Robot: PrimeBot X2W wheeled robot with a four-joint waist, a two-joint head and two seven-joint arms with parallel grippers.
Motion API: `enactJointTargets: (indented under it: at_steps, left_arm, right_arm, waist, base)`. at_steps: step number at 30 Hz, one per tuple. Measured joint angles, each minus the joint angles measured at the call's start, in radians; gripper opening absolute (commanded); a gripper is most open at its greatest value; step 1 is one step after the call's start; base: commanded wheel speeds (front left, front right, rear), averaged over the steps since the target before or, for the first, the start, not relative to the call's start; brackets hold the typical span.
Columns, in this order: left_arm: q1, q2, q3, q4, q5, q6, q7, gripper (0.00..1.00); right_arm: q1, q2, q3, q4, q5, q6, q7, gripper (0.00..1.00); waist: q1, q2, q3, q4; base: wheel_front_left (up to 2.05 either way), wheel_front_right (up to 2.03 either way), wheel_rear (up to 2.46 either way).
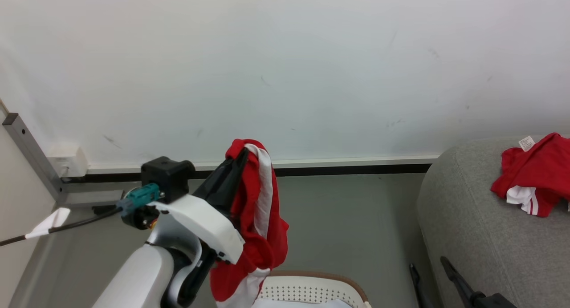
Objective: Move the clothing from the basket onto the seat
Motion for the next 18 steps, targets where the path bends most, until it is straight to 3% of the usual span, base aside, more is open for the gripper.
enactJointTargets:
  at_steps: [9,18]
  left_arm:
    - [0.000,-0.004,-0.019,-0.034,0.000,0.010,0.018,0.00]
    - [0.000,-0.014,-0.044,-0.045,-0.004,0.007,0.024,0.00]
  right_arm:
    - [0.000,-0.002,0.030,-0.052,-0.015,0.000,0.000,1.00]
    - [-0.112,-0.099,0.230,-0.102,0.050,0.000,0.011,1.00]
  waist:
    - [0.0002,0.0000,0.001,0.014]
    - [0.0002,0.0000,0.009,0.017]
  base:
    - [0.00,0.00,0.00]
    - [0.00,0.00,0.00]
